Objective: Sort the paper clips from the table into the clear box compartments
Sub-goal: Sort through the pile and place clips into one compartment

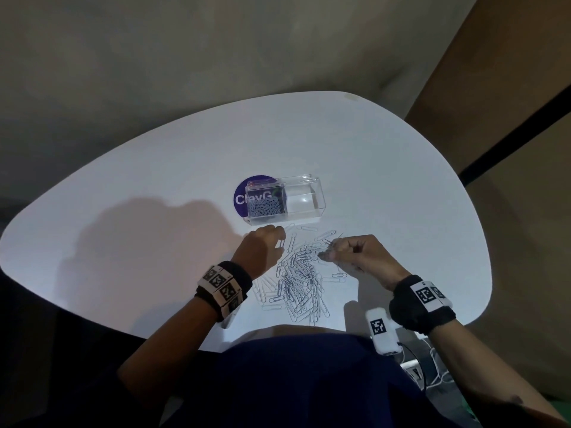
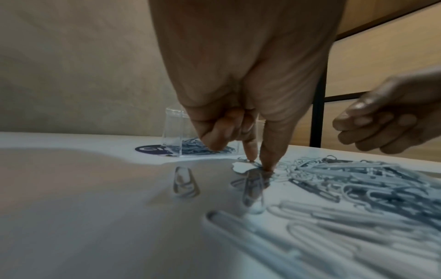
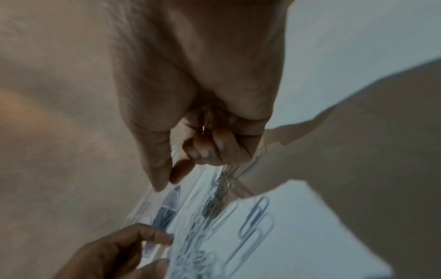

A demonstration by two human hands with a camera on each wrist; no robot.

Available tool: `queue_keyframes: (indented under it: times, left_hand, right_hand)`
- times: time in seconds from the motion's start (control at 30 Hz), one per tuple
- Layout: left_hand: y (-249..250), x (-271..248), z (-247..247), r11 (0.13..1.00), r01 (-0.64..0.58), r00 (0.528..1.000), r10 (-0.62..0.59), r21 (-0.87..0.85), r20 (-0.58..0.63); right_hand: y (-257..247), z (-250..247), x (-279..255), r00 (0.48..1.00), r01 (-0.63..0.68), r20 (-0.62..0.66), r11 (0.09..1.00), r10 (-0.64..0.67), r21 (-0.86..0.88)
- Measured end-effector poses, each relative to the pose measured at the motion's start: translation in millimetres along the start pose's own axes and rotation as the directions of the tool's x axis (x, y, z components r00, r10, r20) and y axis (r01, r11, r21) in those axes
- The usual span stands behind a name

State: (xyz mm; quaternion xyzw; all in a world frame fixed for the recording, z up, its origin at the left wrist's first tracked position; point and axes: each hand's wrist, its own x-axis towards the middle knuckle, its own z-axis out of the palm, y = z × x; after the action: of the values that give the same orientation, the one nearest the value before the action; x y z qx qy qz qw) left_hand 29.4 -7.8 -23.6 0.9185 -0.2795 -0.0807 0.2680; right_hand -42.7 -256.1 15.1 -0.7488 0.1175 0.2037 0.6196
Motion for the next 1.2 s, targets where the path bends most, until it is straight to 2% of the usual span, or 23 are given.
queue_keyframes:
  times: [0.07,0.13,0.23,0.33,0.47,0.6,0.73,0.8,0.83,0.87,0.93,0.97,1.0,1.03,1.13,1.2]
  left_hand:
    - [-0.2,0.1,0.1,0.999,0.032,0.999,-0.032,-0.005,-0.002]
    - [-0.4,1.0,0.8,0.998,0.054,0.999,-0.054,-0.018,0.006]
    - [-1.1,3.1,2.2,0.998,0.059,0.998,-0.059,-0.02,0.0]
    - [-0.3,2.2,2.9,0.994,0.106,0.994,-0.106,0.007,-0.016]
    - [-0.9,2.7,3.7,0.984,0.168,0.986,-0.169,0.066,0.006]
    - [-3.6,5.1,3.2,0.981,0.192,0.98,-0.193,0.028,0.046]
    - [-7.6,2.3,0.6,0.981,0.176,0.982,-0.169,-0.08,0.086]
    - [-5.3,3.8,-2.4,0.957,0.226,0.973,-0.213,-0.183,0.085]
    - [-3.8,5.7,-5.1,0.926,0.288,0.957,-0.265,-0.243,0.121]
    - [-2.1,6.1,-9.0,0.85,0.396,0.916,-0.34,-0.347,0.212]
    - [0.2,4.3,-17.6,0.566,0.559,0.829,-0.385,-0.606,0.406]
    - [0.8,3.1,-21.4,0.42,0.586,0.809,-0.36,-0.693,0.465]
    - [2.0,1.9,-24.4,0.335,0.588,0.805,-0.333,-0.736,0.491]
    - [3.2,0.6,-26.1,0.289,0.581,0.809,-0.305,-0.761,0.502]
    - [8.3,-0.2,-27.7,0.258,0.555,0.828,-0.256,-0.791,0.498]
    - [10.9,0.9,-26.2,0.229,0.536,0.839,-0.255,-0.813,0.481]
  right_hand:
    - [7.3,-7.8,3.4,0.999,0.04,-0.022,0.964,-0.047,-0.263]
    - [14.0,-14.2,2.1,0.996,0.093,0.031,0.884,-0.089,-0.459]
    - [20.0,-14.3,1.0,0.97,0.24,0.125,0.772,-0.206,-0.588]
    - [25.5,-11.1,-0.8,0.96,0.277,0.166,0.712,-0.224,-0.645]
    - [30.8,-9.2,2.0,0.972,0.236,0.158,0.768,-0.176,-0.595]
    - [30.6,-6.0,1.6,0.984,0.162,0.149,0.809,-0.094,-0.565]
    - [26.2,-3.2,-0.3,0.997,0.076,0.046,0.94,-0.065,-0.332]
    - [23.3,-4.4,0.8,0.998,0.055,0.012,0.986,-0.054,-0.156]
    - [23.0,-5.1,2.8,0.999,0.047,0.005,0.997,-0.047,-0.067]
    - [21.5,-5.2,4.0,1.0,0.015,-0.002,1.0,-0.015,-0.001]
    - [18.0,-4.3,7.0,0.998,-0.056,-0.017,0.992,0.058,0.111]
    - [17.6,-4.1,9.3,0.997,-0.076,-0.008,0.985,0.078,0.156]
    - [15.0,-3.3,11.0,0.996,-0.092,0.001,0.979,0.093,0.184]
    - [13.9,-2.3,12.9,0.996,-0.091,0.009,0.973,0.091,0.213]
    - [7.0,3.8,17.6,0.995,-0.095,-0.008,0.97,0.1,0.223]
    - [5.8,7.1,20.9,0.999,-0.027,-0.036,0.984,0.034,0.175]
